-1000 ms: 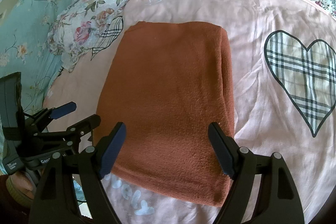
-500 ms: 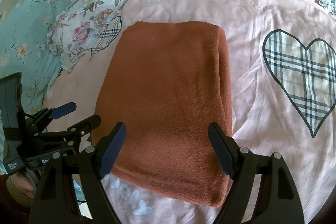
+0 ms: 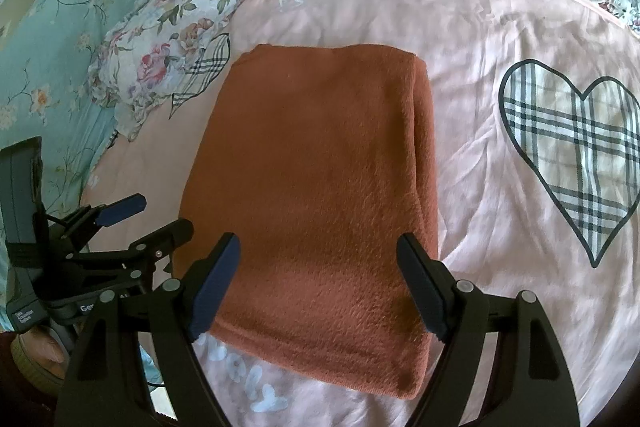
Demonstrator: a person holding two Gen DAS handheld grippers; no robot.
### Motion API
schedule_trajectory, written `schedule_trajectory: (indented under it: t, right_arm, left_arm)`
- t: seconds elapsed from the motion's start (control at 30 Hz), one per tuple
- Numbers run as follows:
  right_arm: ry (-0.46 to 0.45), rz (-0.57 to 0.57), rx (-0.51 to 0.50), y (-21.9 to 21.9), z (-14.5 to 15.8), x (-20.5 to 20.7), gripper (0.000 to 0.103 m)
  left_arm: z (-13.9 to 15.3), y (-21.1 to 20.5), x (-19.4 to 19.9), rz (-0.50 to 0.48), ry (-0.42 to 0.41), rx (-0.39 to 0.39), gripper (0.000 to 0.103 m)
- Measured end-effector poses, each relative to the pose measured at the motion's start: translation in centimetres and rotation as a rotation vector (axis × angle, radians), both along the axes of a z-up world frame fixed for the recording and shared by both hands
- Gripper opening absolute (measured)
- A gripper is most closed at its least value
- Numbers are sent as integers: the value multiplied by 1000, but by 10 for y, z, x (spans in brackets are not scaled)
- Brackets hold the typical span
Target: Fold small clothes
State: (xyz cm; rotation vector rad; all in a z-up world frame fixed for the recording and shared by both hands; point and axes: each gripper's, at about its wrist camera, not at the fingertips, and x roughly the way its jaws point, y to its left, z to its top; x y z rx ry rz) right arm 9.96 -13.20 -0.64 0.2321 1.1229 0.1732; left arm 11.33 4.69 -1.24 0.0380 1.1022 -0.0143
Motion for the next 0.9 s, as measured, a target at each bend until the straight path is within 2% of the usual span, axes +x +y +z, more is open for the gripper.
schedule_trajectory:
  t: [0.2, 0.9]
  right_arm:
    - [-6, -12, -7, -3, 0, 7, 81]
    - [-15, -35, -6, -1, -1, 6, 81]
  left_arm:
    - [0, 3, 4, 11, -15, -25, 87]
    - [-4, 7, 6, 19, -18, -14, 87]
